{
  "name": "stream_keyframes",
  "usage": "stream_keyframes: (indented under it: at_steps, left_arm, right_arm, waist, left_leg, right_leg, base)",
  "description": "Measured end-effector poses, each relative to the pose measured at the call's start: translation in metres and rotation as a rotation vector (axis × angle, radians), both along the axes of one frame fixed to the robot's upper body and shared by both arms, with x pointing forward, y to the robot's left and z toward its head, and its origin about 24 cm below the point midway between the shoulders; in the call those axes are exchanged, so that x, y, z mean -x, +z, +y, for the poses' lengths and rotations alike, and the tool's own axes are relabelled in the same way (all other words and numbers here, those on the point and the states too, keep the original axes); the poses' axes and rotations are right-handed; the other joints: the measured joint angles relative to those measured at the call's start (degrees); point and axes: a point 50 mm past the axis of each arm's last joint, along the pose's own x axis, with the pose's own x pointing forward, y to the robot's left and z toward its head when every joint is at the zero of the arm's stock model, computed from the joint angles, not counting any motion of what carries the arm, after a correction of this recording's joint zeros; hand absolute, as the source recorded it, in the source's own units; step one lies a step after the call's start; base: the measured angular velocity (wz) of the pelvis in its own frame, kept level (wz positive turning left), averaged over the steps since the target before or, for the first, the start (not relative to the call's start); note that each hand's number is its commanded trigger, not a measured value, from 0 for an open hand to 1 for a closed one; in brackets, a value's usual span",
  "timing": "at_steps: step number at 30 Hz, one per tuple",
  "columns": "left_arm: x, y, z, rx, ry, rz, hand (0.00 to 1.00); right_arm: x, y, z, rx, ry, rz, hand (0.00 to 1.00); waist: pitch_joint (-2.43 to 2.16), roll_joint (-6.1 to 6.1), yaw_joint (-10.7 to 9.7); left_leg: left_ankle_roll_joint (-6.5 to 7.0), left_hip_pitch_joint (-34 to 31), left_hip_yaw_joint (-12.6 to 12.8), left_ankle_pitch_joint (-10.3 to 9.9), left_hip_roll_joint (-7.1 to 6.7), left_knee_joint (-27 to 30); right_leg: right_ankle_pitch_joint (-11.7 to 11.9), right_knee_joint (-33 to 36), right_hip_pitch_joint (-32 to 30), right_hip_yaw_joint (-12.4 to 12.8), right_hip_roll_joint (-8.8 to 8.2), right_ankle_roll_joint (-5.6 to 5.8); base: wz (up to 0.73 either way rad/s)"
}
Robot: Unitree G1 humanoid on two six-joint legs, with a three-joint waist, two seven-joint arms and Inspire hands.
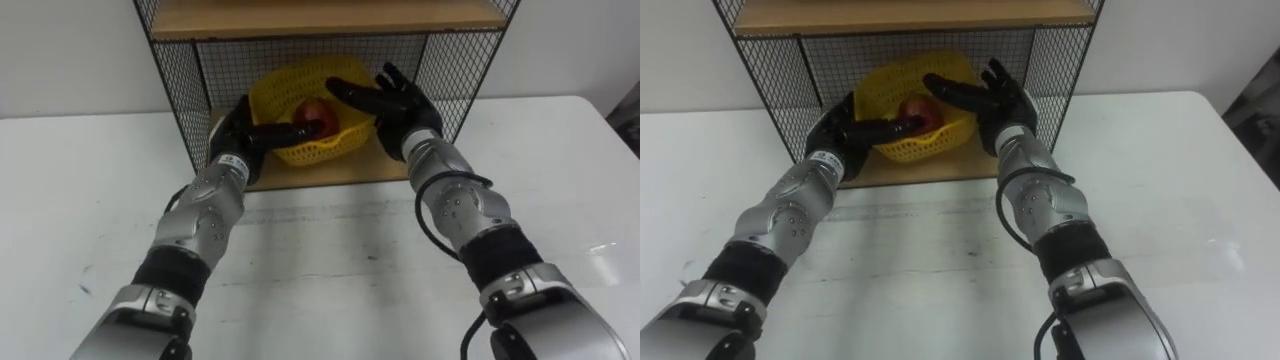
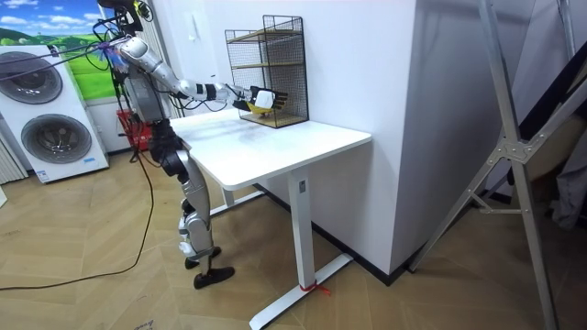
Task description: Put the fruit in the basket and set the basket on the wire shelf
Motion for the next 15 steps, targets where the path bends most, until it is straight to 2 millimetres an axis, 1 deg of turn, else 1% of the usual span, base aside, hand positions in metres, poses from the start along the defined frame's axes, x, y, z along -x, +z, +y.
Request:
stream_keyframes:
  at_steps: [1,7,9,12,15]
  left_arm:
    - [-0.0002,-0.0008,0.0016,0.006,0.008,0.008,0.00]
    - [-0.0027,0.0000,0.0030,0.017,0.016,0.024,0.00]
    - [-0.0026,-0.0005,0.0035,0.017,0.018,0.027,0.00]
    - [-0.0020,-0.0020,0.0026,0.015,0.014,0.039,0.00]
    - [-0.0010,-0.0049,0.0033,0.013,0.016,0.056,0.00]
  right_arm:
    - [0.0006,-0.0017,0.0016,-0.002,0.005,0.010,0.00]
    - [0.0008,-0.0053,0.0018,0.000,0.011,0.039,0.00]
    - [-0.0008,-0.0052,0.0009,-0.001,0.006,0.046,0.00]
    - [-0.0019,-0.0062,-0.0015,-0.011,-0.007,0.057,0.00]
    - [-0.0010,-0.0106,-0.0037,-0.013,-0.016,0.076,0.00]
  waist:
    - [-0.07,0.11,0.0]
    - [-0.08,0.13,-0.3]
    - [-0.08,0.13,-0.3]
    - [-0.07,0.16,-0.5]
    - [-0.01,0.31,-0.7]
  left_leg:
    - [0.00,0.0,-0.1,0.0,-0.03,0.0]
    - [0.00,0.0,-0.5,0.0,-0.06,0.1]
    - [0.00,0.2,-0.6,0.0,-0.06,0.1]
    - [0.00,0.6,-0.9,0.0,-0.12,0.1]
    - [0.00,1.4,-1.2,0.0,-0.13,0.0]
  right_leg:
    - [0.0,0.0,0.0,-0.1,-0.01,0.00]
    - [0.0,0.0,0.2,-0.9,-0.08,0.00]
    - [0.0,-0.1,0.4,-1.2,-0.07,0.00]
    - [0.1,-0.8,1.4,-2.3,-0.05,-0.14]
    - [0.2,-1.0,2.3,-2.5,-0.08,-0.14]
  base:
    - [0.00]
    - [0.03]
    - [0.04]
    - [0.06]
    - [0.05]
